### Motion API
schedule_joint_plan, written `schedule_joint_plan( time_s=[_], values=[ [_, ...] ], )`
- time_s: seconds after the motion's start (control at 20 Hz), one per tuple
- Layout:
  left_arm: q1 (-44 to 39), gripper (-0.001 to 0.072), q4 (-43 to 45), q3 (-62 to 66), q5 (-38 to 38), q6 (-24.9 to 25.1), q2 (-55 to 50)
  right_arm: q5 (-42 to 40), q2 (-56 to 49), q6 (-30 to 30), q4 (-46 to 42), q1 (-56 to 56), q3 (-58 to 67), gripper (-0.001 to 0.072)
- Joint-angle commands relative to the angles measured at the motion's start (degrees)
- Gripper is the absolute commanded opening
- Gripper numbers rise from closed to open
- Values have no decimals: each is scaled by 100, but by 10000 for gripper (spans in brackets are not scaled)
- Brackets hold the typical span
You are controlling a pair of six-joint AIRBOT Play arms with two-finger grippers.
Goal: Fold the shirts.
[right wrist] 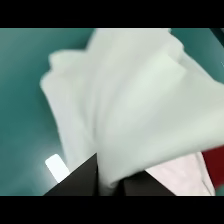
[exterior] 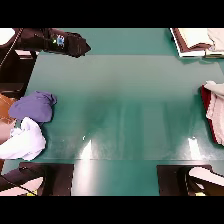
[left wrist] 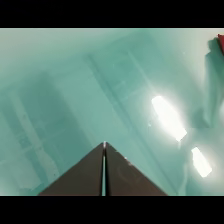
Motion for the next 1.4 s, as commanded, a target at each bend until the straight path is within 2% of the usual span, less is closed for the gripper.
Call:
schedule_joint_plan(
  time_s=[0.0, 0.05, 0.1, 0.15, 0.2, 0.25, 0.35, 0.45, 0.55, 0.7, 0.8, 0.95, 1.05, 1.1, 1.2, 1.35],
  values=[
    [-4, 23, 2, 0, -26, 7, -2, 94, 509, 0, -579, -452, -1150, 22],
    [-4, 23, 2, 0, -26, 7, -2, 76, 586, 0, -579, -588, -1401, 26],
    [-4, 23, 2, 0, -28, 7, -2, 50, 660, 0, -577, -743, -1644, 128],
    [-4, 23, 0, 0, -31, 7, -2, -2, 719, -2, -577, -883, -1847, 368],
    [-4, 23, 0, 0, -39, 7, -2, -70, 763, 0, -577, -1001, -1982, 561],
    [-4, 23, 0, 0, -37, 7, -2, -79, 804, 2, -575, -1119, -2063, 645],
    [-4, 22, 0, 0, -37, 7, -2, -107, 890, 7, -511, -1311, -2085, 645],
    [-4, 23, 0, 0, -20, 7, -2, -212, 938, 7, -109, -1318, -1934, 645],
    [-4, 23, 0, 0, -20, 7, -2, -315, 938, 4, 905, -1167, -1659, 645],
    [-2, 23, 9, 0, -33, 7, -2, -400, 938, 2, 2011, -120, -1158, 644],
    [-2, 23, -4, 0, -9, 4, -2, -472, 938, 2, 2190, 938, -866, 640],
    [-2, 23, -2, 0, 70, 4, -2, -772, 938, 0, 2170, 2667, -629, 572],
    [-2, 23, -2, 0, 131, 4, -2, -1106, 938, 0, 2162, 3665, -623, 558],
    [-2, 23, -2, 0, 131, 4, -2, -1237, 935, 0, 2127, 4072, -625, 427],
    [-2, 23, -2, 0, 131, 4, -2, -1473, 935, -7, 2124, 4750, -625, 16],
    [-2, 23, -2, 0, 131, 4, -2, -1589, 935, -136, 2127, 5283, -625, 21]
  ],
)
